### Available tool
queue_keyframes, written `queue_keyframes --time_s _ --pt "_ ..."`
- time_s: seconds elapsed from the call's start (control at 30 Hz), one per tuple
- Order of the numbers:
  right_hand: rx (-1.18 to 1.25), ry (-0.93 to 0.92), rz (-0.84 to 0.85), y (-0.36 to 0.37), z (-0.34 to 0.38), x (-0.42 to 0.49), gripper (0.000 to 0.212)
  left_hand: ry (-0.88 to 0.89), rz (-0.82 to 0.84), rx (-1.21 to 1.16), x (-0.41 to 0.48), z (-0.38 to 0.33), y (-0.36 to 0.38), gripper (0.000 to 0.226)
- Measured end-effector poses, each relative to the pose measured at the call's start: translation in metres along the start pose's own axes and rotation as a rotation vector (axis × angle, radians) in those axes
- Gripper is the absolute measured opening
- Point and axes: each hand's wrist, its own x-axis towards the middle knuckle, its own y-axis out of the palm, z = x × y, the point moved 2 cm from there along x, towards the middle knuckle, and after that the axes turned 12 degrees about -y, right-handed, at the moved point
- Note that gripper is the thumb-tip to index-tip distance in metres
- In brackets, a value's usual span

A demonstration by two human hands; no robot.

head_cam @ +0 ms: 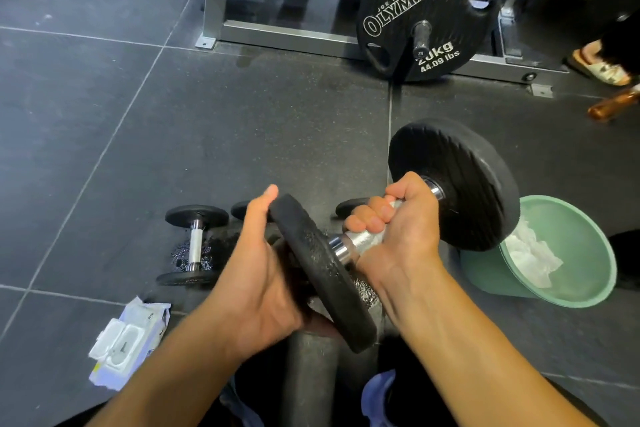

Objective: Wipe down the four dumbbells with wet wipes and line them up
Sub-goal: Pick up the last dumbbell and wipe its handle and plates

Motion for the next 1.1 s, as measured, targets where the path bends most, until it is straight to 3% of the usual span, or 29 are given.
queue_keyframes --time_s 0.1,0.17,0.23,0.33,0.4,0.47,0.53,0.57,0.63,0.7,0.83,0.93,0.97,1.03,1.1 --pt "-0.008 0.009 0.014 -0.001 0.0 0.001 0.034 0.248 -0.005 0.023 0.0 0.003 0.008 0.054" --pt "-0.011 0.011 0.031 0.0 0.002 0.003 0.033 0.556 -0.038 0.128 -0.002 0.006 0.011 0.043" --pt "-0.022 0.004 0.041 0.002 0.004 0.005 0.033 0.944 -0.152 0.527 -0.008 0.006 0.011 0.066" --pt "-0.011 0.001 0.036 0.004 0.006 0.006 0.031 1.556 -0.389 1.399 -0.011 0.012 0.002 0.086" --pt "0.015 0.002 0.028 0.003 0.007 0.007 0.03 1.734 -0.372 1.577 -0.012 0.013 0.0 0.077" --pt "0.035 0.029 0.028 0.002 0.009 0.006 0.031 1.65 -0.376 1.264 -0.011 0.003 0.0 0.055" --pt "0.038 0.066 0.024 0.0 0.012 0.005 0.034 1.219 -0.397 0.554 -0.011 -0.011 -0.001 0.035" --pt "0.032 0.073 0.019 -0.002 0.012 0.005 0.036 0.889 -0.303 0.288 -0.008 -0.014 0.001 0.04" --pt "0.015 0.075 0.008 -0.003 0.012 0.005 0.036 0.335 -0.104 0.133 -0.001 -0.008 0.007 0.076" --pt "-0.003 0.075 0.003 -0.004 0.009 0.005 0.034 0.158 -0.047 0.051 -0.003 0.001 0.014 0.085" --pt "-0.027 0.048 0.014 -0.006 0.006 0.006 0.034 0.295 -0.047 0.006 0.0 0.001 0.023 0.053" --pt "-0.057 0.02 0.047 -0.004 0.009 0.007 0.033 0.663 -0.1 0.071 0.002 0.005 0.021 0.031" --pt "-0.062 0.006 0.059 -0.003 0.01 0.007 0.032 0.85 -0.125 0.25 0.0 0.006 0.02 0.038" --pt "-0.069 -0.009 0.082 -0.001 0.011 0.007 0.031 1.239 -0.236 0.857 -0.003 0.013 0.014 0.058" --pt "-0.05 -0.007 0.087 0.001 0.013 0.006 0.032 1.613 -0.37 1.325 -0.009 0.016 0.007 0.061"
